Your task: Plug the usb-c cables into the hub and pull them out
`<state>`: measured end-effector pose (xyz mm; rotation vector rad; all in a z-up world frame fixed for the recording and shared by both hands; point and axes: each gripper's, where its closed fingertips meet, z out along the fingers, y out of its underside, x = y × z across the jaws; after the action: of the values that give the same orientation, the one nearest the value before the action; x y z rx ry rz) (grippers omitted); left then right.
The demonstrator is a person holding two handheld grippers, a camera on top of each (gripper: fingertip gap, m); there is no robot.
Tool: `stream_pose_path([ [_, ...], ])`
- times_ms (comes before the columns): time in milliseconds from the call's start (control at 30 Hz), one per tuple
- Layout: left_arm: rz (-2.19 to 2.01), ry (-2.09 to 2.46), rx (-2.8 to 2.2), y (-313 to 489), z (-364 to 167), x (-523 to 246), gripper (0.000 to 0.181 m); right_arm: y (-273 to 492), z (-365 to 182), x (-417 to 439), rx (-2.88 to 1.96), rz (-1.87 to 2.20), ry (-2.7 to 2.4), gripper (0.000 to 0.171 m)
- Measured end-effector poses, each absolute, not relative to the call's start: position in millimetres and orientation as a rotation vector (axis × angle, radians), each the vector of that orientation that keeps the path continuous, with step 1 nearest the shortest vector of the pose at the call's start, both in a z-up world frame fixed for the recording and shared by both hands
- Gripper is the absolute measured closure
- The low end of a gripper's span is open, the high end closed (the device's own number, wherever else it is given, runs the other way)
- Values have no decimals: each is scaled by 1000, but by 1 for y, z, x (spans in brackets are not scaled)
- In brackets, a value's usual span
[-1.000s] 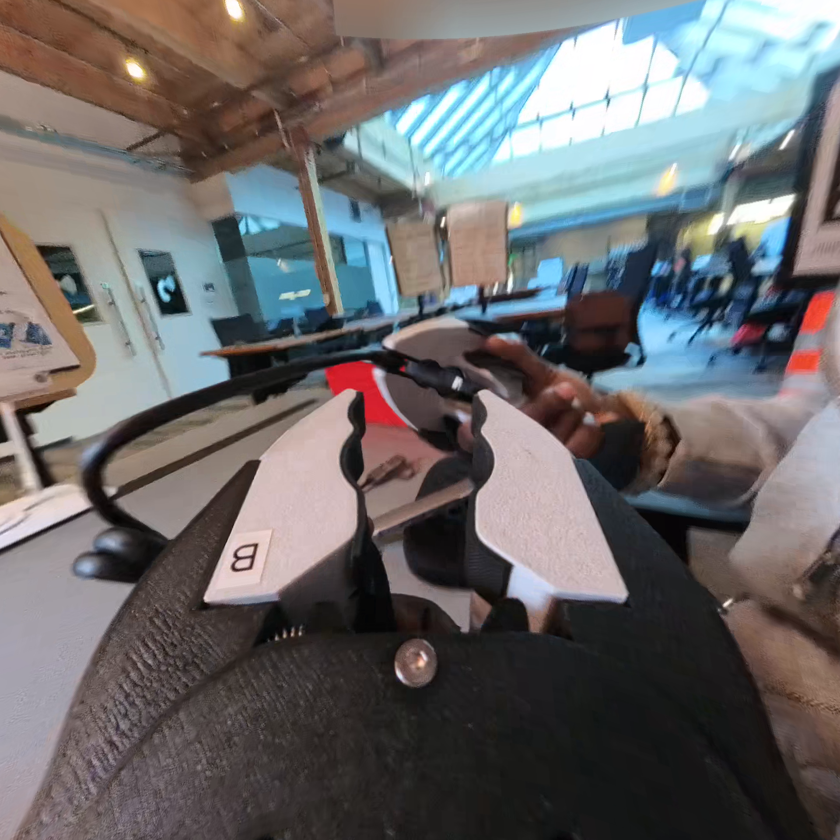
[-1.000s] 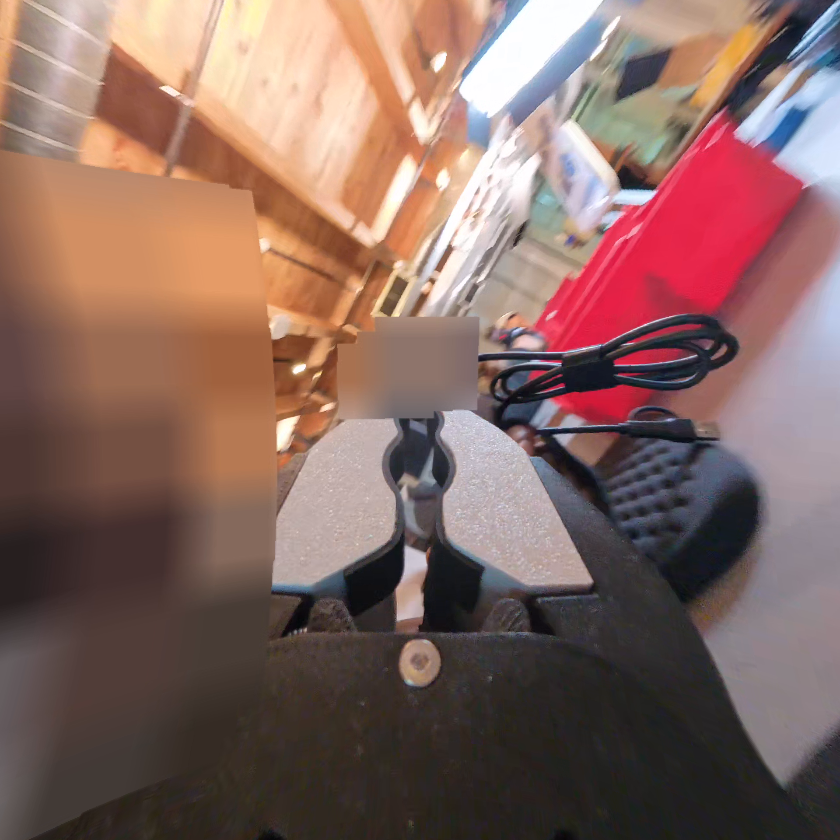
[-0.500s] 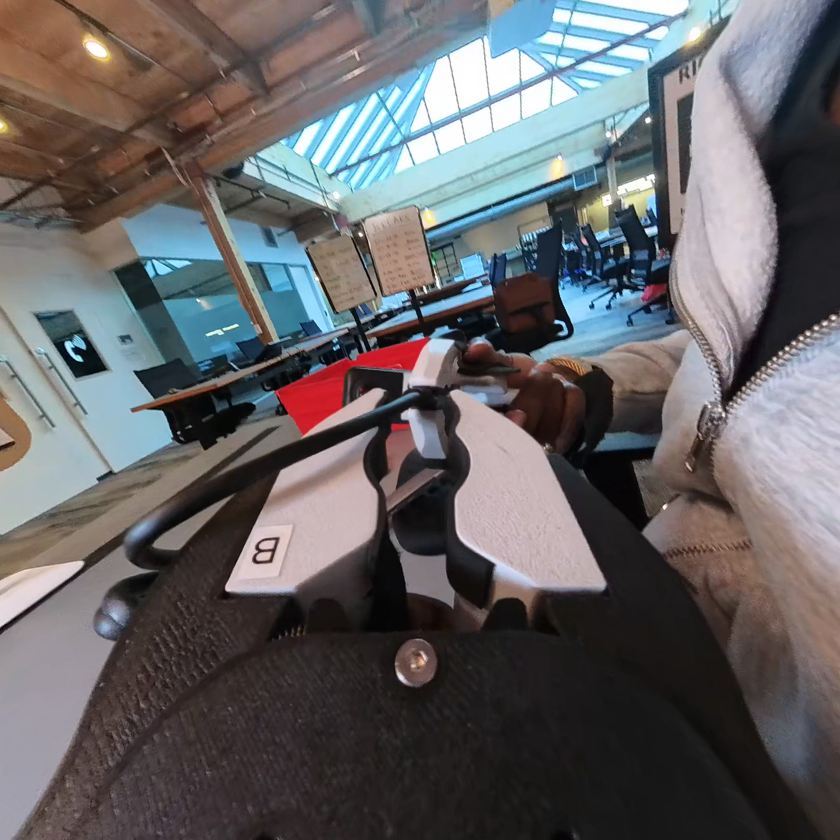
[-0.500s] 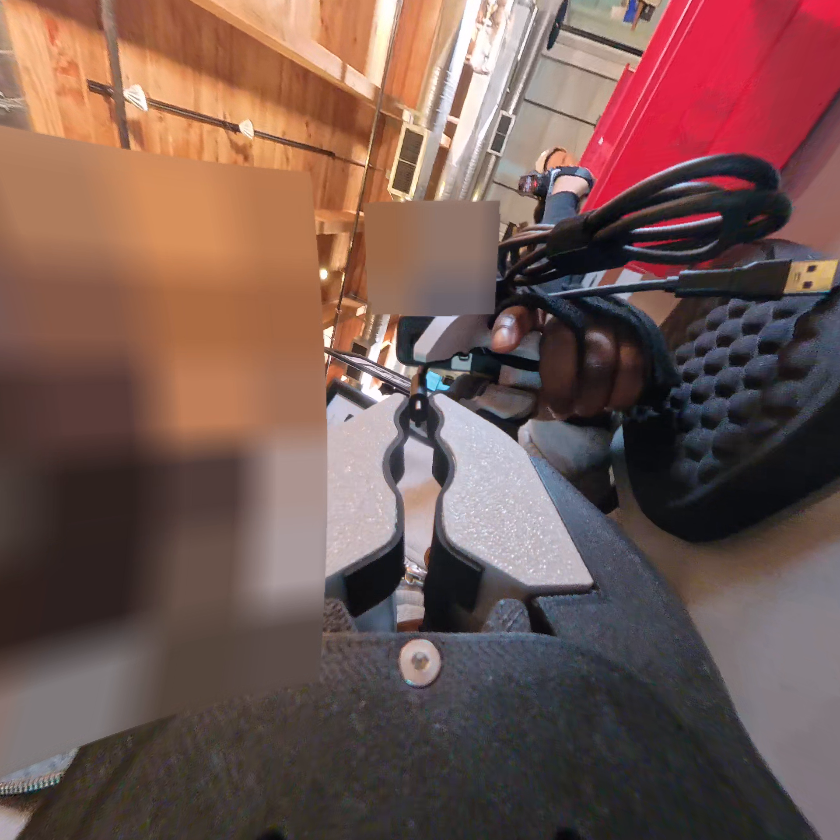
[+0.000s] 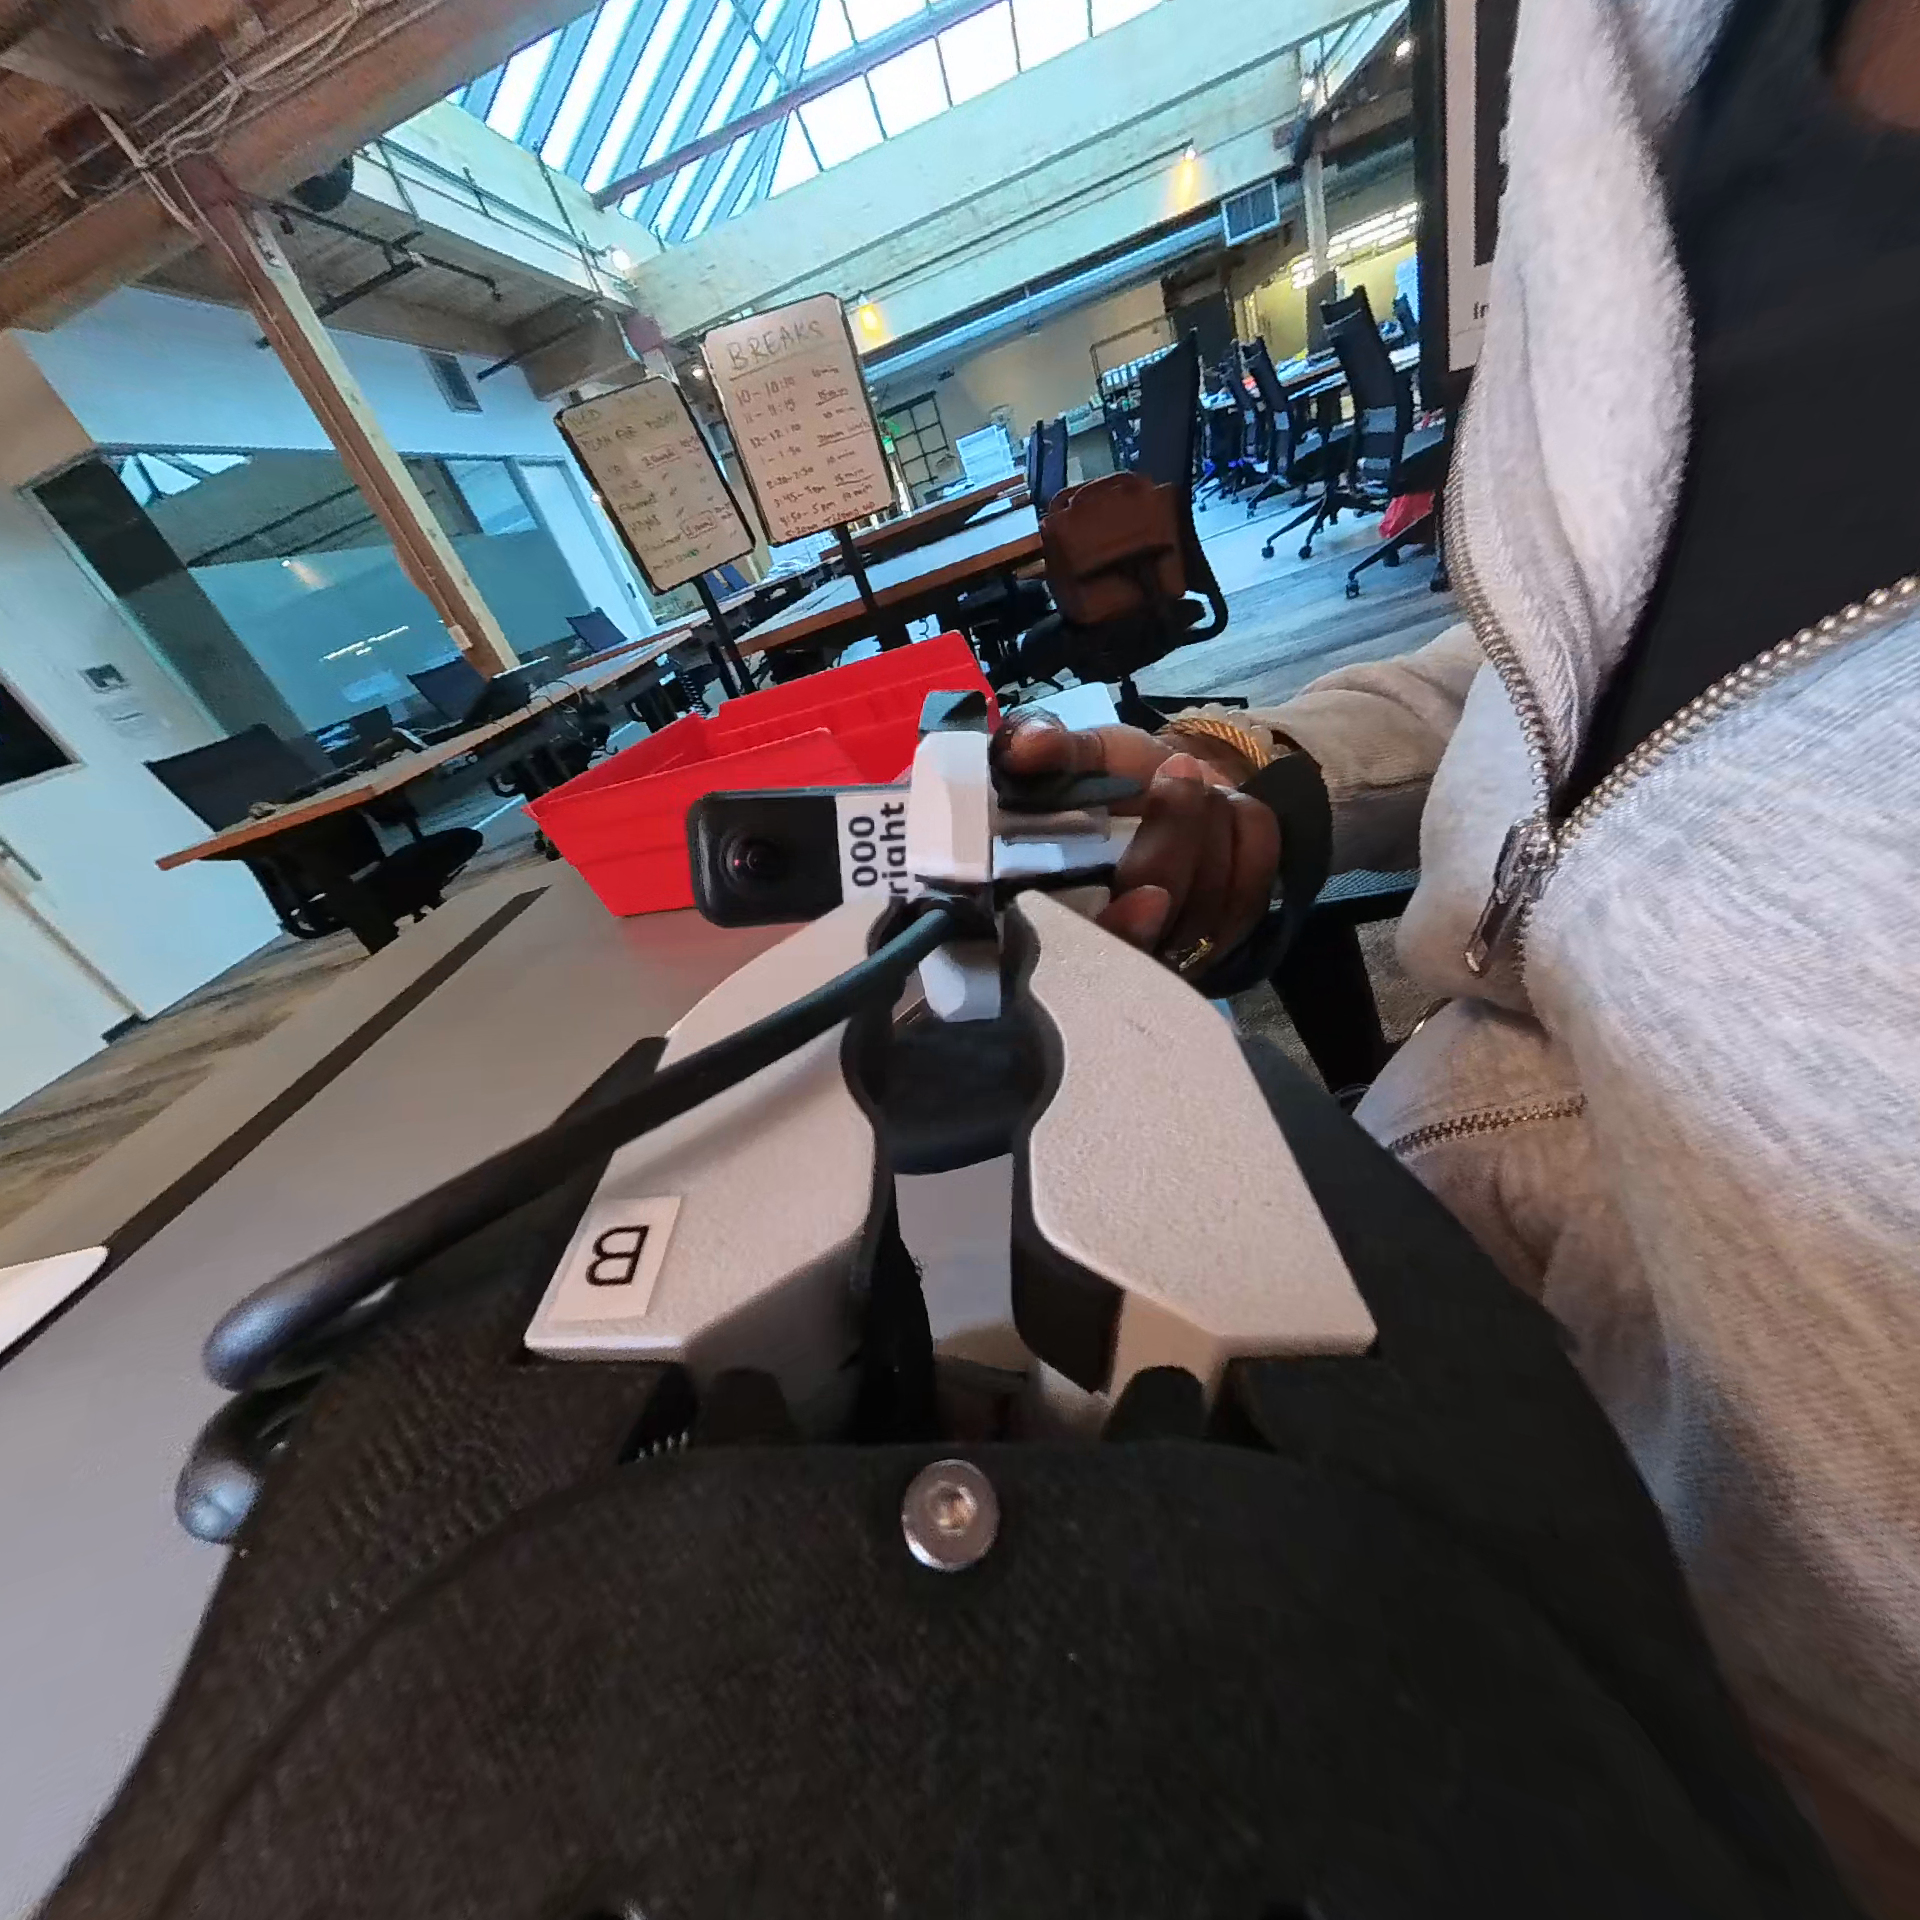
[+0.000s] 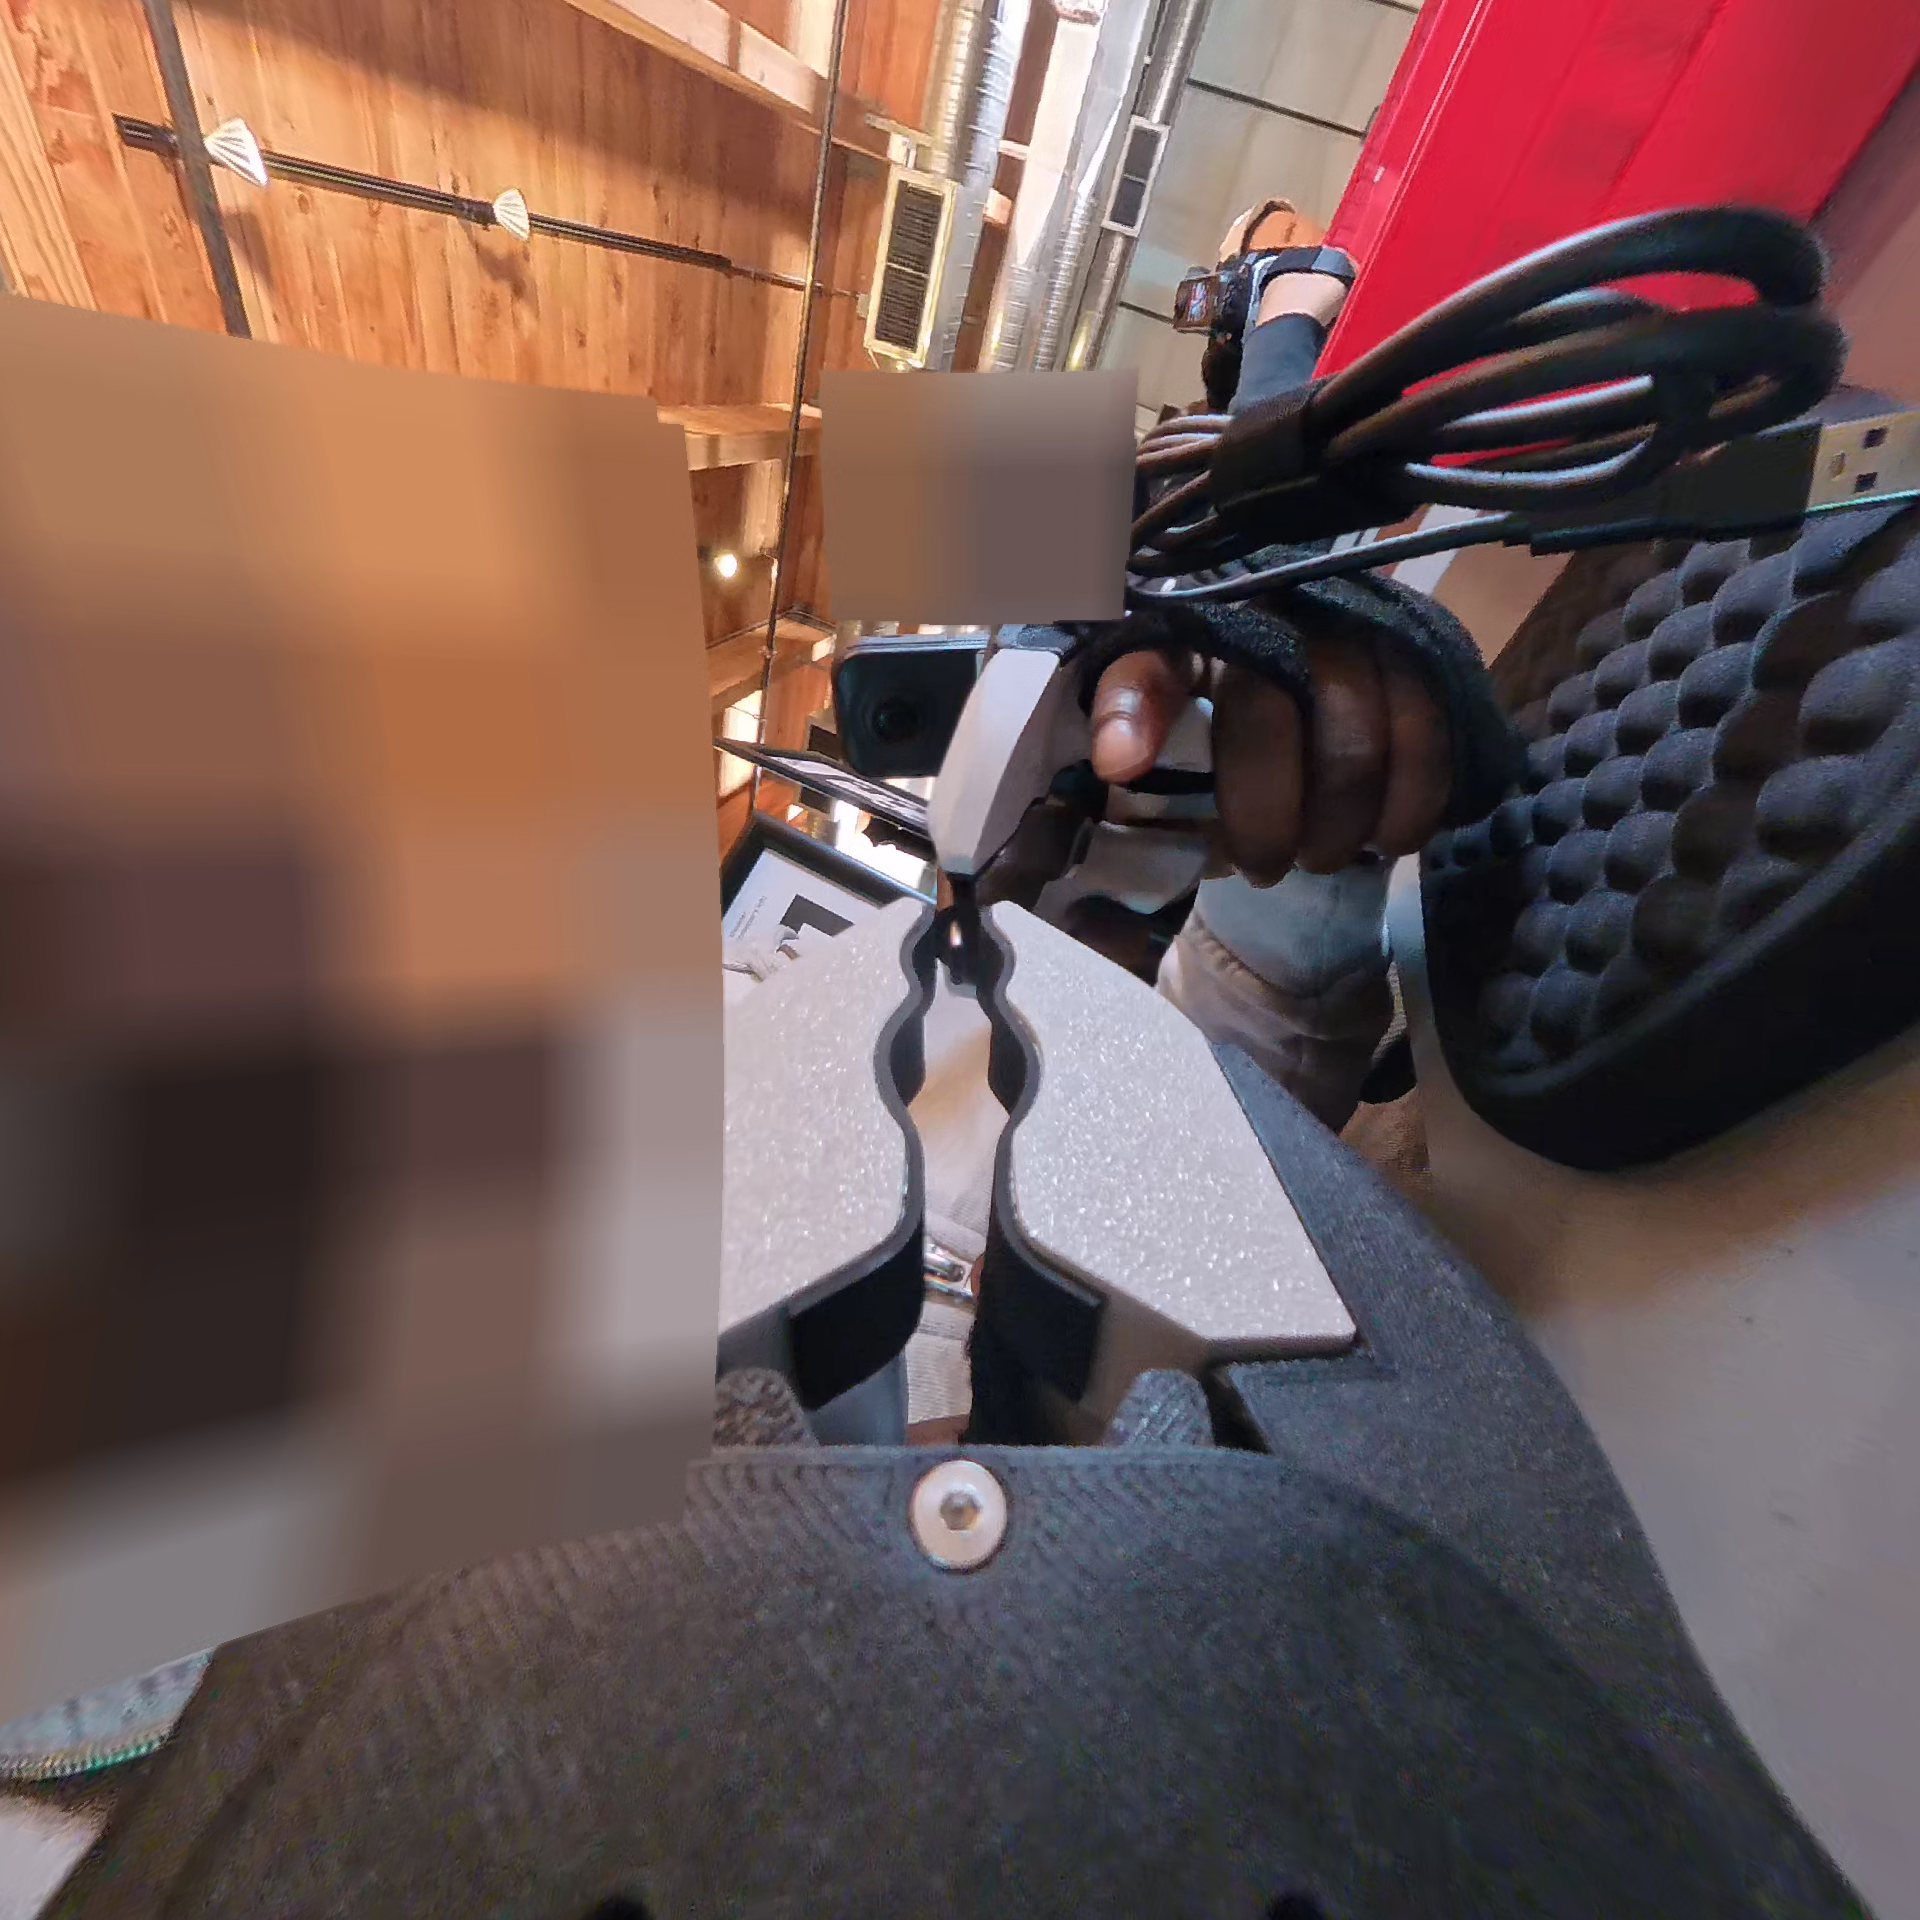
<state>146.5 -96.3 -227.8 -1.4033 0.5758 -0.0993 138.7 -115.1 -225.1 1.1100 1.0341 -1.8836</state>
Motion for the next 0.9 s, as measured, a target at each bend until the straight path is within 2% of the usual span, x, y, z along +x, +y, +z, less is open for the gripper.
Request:
stream_pose_path([
  [233, -157, 549, -1367, -98, -224, 148, 167, -116, -223, 139, 1089, -1882, 1010, 164],
  [367, -114, 486, -1320, -98, -215, 137, 167, -95, -226, 127, 1199, -1987, 996, 155],
  [500, -34, 466, -1328, -96, -217, 130, 167, -96, -220, 131, 1181, -2022, 1059, 154],
  [667, -29, 487, -1332, -92, -221, 136, 167, -107, -220, 127, 1158, -1994, 977, 164],
  [900, -43, 505, -1333, -92, -223, 139, 167, -108, -222, 131, 1154, -1951, 990, 165],
])
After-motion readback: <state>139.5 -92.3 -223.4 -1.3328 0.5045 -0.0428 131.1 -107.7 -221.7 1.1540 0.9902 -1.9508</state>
